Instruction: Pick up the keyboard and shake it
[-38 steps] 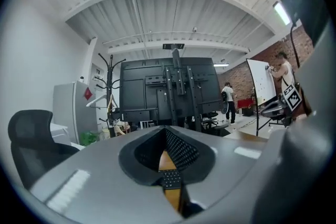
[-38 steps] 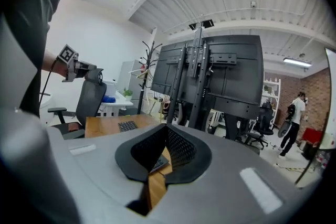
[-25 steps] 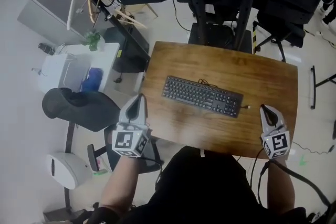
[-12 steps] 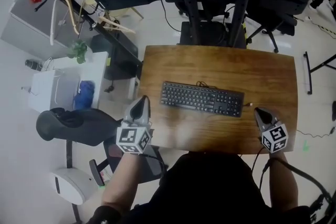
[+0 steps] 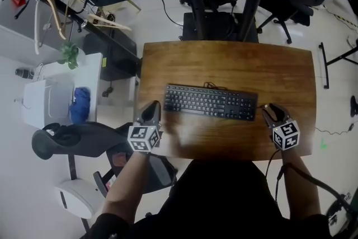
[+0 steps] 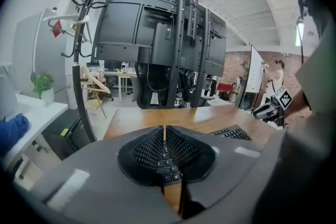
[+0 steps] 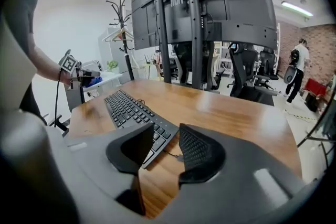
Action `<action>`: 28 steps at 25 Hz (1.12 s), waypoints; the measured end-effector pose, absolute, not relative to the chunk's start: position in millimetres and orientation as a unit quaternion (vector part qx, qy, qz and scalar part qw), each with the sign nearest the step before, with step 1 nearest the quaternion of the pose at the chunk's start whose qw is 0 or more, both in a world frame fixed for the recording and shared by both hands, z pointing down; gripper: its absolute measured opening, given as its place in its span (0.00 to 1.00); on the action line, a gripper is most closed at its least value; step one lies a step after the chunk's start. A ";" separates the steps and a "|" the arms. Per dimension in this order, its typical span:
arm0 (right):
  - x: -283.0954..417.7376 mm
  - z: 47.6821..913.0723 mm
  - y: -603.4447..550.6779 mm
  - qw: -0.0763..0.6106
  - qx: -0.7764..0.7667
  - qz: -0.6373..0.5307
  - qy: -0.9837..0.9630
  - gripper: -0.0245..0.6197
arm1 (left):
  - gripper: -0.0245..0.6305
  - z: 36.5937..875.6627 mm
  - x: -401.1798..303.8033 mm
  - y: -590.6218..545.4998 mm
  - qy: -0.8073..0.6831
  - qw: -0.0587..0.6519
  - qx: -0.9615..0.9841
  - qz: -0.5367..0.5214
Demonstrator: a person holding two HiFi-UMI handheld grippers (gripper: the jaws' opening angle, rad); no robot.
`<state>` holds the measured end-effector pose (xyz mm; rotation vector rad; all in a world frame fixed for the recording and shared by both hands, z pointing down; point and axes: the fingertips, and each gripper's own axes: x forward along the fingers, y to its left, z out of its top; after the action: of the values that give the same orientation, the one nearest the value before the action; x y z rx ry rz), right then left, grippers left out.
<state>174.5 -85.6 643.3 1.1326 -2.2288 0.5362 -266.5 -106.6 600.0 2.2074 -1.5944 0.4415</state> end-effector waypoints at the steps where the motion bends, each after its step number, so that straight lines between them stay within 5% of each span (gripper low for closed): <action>1: 174.9 647.8 -87.6 0.289 0.424 0.210 -0.832 0.28 | 0.09 605.6 -266.0 -108.9 -0.564 0.198 0.786 0.158; 3: 174.9 655.6 -90.9 0.289 0.423 0.227 -0.829 0.28 | 0.26 617.1 -265.6 -114.4 -0.556 0.216 0.786 0.163; 5: 172.9 664.7 -91.5 0.290 0.414 0.249 -0.826 0.28 | 0.32 627.3 -265.6 -119.9 -0.546 0.232 0.786 0.173; 28: 154.5 709.4 -84.9 0.274 0.341 0.409 -0.801 0.33 | 0.32 717.8 -273.2 -128.6 -0.441 0.347 0.774 0.294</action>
<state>154.5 -84.9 709.4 0.9159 -2.1540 1.1012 -273.2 -128.6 717.8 2.0073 -1.1441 0.7635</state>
